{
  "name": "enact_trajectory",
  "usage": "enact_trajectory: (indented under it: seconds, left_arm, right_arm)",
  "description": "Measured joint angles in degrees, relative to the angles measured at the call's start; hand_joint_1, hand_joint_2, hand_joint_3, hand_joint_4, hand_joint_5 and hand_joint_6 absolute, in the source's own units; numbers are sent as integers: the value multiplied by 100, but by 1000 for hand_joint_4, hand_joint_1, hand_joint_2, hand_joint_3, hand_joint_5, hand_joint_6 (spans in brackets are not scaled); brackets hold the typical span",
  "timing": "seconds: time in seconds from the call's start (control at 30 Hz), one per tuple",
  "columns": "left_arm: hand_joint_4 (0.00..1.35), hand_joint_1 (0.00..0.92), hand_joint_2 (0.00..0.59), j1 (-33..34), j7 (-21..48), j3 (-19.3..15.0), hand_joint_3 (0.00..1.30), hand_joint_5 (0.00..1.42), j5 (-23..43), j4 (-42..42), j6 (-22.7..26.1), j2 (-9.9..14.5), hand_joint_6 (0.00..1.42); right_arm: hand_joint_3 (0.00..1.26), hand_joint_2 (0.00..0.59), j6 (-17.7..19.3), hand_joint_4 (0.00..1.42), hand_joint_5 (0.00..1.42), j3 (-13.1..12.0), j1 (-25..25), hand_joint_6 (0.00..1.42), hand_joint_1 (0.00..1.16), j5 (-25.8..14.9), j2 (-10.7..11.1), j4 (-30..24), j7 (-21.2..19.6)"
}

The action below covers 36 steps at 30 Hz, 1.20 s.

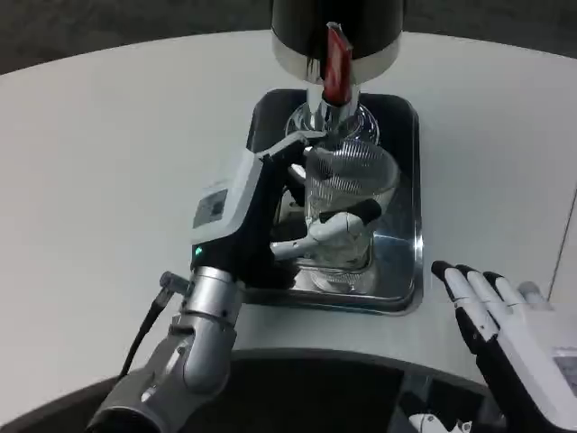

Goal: Grasp the cup under the faucet to collect the drink, then remove the cup.

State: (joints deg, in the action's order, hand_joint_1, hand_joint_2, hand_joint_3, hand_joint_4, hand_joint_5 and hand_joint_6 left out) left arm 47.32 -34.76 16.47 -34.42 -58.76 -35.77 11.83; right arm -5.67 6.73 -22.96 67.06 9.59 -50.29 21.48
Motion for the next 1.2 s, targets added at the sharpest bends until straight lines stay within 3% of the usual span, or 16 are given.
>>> enact_trajectory:
  seconds: [0.43, 0.67, 0.8, 1.2]
  left_arm:
    - [779, 468, 301, 63, -74, 98, 810, 1030, 26, -138, 5, 92, 1382]
    - [711, 426, 293, 64, 13, 82, 750, 1004, 86, -139, 38, 181, 1360]
    - [576, 401, 278, 64, 59, 78, 680, 956, 154, -138, 50, 200, 1326]
    - [349, 198, 133, 101, 330, 124, 370, 775, 264, -183, 188, 307, 1232]
  right_arm:
    - [0, 323, 53, 0, 0, -159, 25, 0, 483, -246, 5, 62, -45]
    - [0, 323, 61, 0, 0, -167, 96, 0, 483, -340, 15, 126, -45]
    - [0, 323, 67, 0, 0, -164, 101, 0, 483, -347, 16, 126, -45]
    - [0, 326, 67, 0, 0, -113, 36, 0, 486, -346, -5, 126, -45]
